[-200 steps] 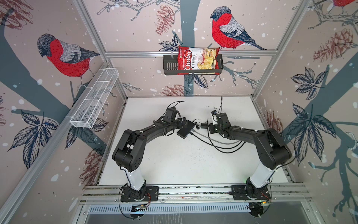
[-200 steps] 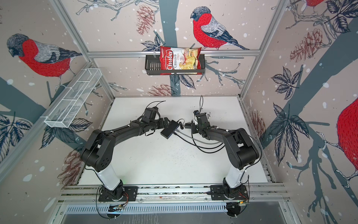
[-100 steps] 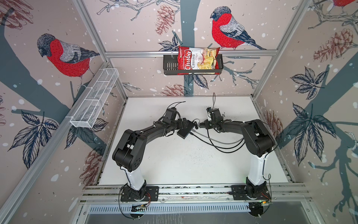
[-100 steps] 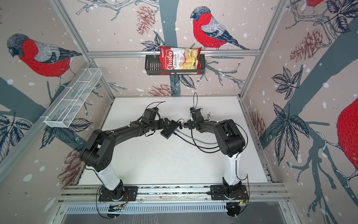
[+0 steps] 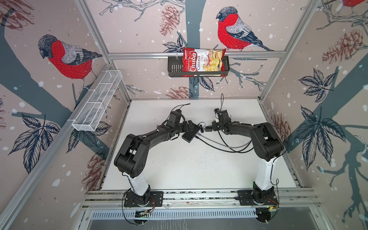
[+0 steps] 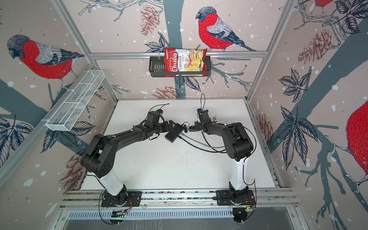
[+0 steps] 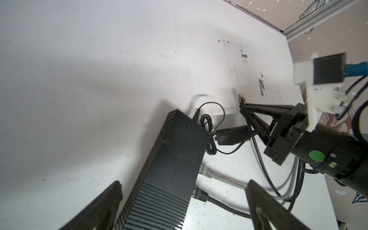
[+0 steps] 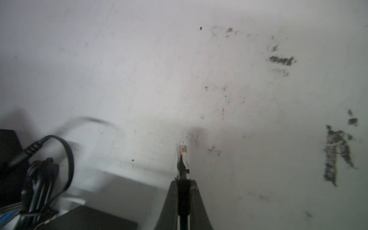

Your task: Insert the plug into the switch port

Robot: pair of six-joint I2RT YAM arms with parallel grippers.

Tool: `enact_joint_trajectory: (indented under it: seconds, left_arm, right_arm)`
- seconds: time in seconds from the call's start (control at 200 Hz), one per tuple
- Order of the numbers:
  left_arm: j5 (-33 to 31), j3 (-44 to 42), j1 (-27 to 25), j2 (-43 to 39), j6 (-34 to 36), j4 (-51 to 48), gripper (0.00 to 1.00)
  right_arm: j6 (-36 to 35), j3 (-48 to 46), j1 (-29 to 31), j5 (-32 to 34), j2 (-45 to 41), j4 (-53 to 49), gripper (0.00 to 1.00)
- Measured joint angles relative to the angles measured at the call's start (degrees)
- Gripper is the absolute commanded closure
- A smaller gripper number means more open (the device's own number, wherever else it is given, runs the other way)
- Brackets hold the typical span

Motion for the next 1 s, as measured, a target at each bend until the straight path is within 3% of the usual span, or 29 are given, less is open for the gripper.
enact_joint_trajectory:
  seconds: [0.265, 0.675, 1.001]
  left_arm:
    - [1.3, -0.1, 0.0, -0.3, 0.5, 0.2, 0.04]
    - [6.2, 2.3, -1.0, -0.3, 1.9, 1.3, 0.07]
    - [6.0, 5.8, -4.7, 1.7, 1.6, 0.8, 0.15]
  right_arm:
    - [-7.1, -2.9, -0.8, -3.2, -7.6, 2.2, 0.96]
    - [-23.0, -8.2, -1.9, -30.2, -13.9, -0.8, 0.95]
    - [-31.5, -9.0, -0.9, -40.1, -15.5, -6.1, 0.95]
